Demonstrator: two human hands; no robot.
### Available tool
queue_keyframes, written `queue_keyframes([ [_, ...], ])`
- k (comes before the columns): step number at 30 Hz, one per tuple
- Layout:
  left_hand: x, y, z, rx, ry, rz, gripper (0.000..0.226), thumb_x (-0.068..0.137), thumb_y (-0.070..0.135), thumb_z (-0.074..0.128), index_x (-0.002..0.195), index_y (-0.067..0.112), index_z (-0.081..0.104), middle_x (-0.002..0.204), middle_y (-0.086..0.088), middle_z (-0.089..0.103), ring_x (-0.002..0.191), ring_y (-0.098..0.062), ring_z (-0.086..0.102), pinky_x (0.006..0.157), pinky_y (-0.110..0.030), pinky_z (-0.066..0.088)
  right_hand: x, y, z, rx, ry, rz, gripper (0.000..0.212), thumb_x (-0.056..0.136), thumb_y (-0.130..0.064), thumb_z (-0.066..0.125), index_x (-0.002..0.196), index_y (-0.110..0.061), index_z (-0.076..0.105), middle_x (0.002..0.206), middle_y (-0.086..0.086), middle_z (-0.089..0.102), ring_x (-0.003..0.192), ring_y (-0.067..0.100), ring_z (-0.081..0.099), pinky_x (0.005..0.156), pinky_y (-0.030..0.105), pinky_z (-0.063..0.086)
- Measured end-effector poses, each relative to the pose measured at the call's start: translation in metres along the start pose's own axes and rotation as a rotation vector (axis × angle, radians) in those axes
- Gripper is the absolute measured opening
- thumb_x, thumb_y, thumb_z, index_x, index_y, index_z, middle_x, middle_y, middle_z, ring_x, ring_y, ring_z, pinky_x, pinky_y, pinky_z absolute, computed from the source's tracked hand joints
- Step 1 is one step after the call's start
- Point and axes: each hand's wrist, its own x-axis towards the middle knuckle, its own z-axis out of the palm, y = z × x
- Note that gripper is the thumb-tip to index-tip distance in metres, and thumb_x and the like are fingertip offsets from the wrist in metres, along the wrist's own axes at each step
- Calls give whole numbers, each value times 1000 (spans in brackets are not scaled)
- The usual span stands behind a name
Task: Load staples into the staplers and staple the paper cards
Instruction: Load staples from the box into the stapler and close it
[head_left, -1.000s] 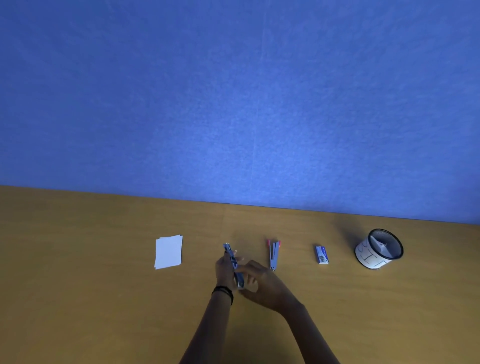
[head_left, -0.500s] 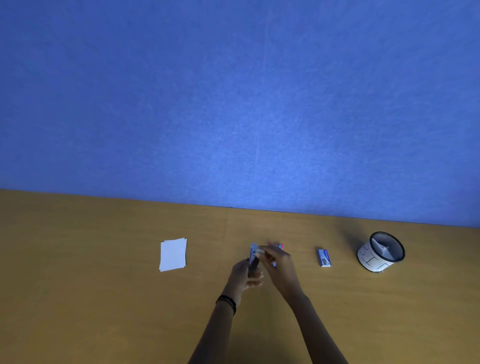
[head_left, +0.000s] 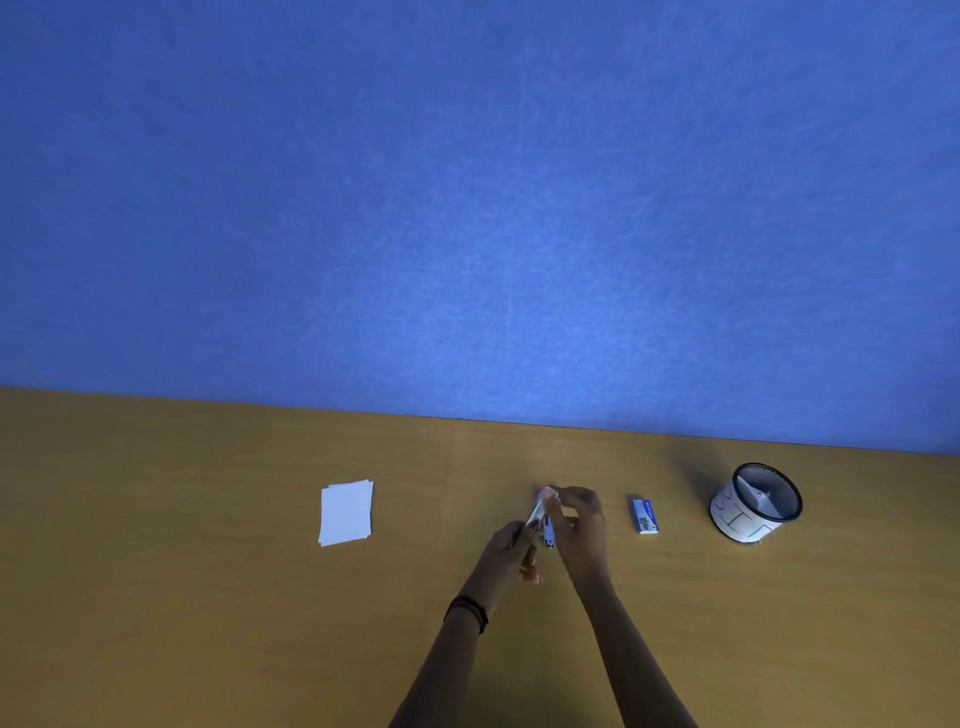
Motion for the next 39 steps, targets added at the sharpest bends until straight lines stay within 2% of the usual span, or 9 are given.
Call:
queue_keyframes([
  [5,1,4,5,71,-66,39,25,100,32,40,97,12,55,66,2,51,49,-9,51,61,-27,50,-9,-10,-2,310,-114,358,44,90,-51,50,110,-12,57,95,24,60,93,25,65,74,29,52],
  [8,2,5,5,193,-161,39,25,99,39,39,94,20,55,67,3,57,52,-10,56,57,-21,49,-7,-12,-5,426,-206,420,51,89,-55,45,102,-8,62,86,10,64,79,20,62,70,30,51],
  [12,-2,8,4,215,-255,29,26,95,45,42,91,25,58,64,4,65,55,-13,61,57,-21,50,-7,-14,-4,454,-152,376,49,92,-47,47,101,-3,64,85,10,66,80,21,63,66,28,50],
  [16,-4,12,-1,302,-316,-5,28,94,44,44,86,23,62,65,4,68,59,-10,65,58,-20,52,-12,-18,1,388,-55,323,41,93,-44,47,81,-7,58,63,1,55,56,12,53,50,22,44],
  [20,-10,6,-13,353,-400,-57,27,92,43,54,84,20,64,75,1,69,65,-6,67,61,-16,53,-9,-18,0,372,1,236,43,98,-38,40,67,-9,45,47,-1,46,41,17,40,38,24,36],
  [25,-22,-11,-34,367,-309,-61,32,92,40,55,99,9,62,80,4,69,67,-3,65,61,-17,53,-10,-12,2,288,-43,154,42,99,-38,36,69,-8,41,48,3,36,35,12,33,32,21,27],
  [30,-24,-13,-37,266,-252,3,25,91,43,56,93,20,66,80,3,70,67,-6,65,58,-18,52,-16,-4,11,245,-67,141,42,98,-38,37,69,-7,41,49,2,36,34,9,31,33,21,25],
  [34,-19,-8,-29,226,-271,3,18,93,26,52,87,20,68,78,4,72,68,-10,66,56,-19,51,-18,-2,17,180,-29,83,44,99,-32,37,62,-8,42,48,2,39,40,13,34,40,26,30],
  [39,-13,-7,-29,246,-286,8,17,90,31,57,89,21,70,80,5,73,69,-9,67,55,-18,50,-14,1,14,152,-31,54,43,99,-31,36,63,-9,42,49,3,41,41,13,36,39,23,31],
])
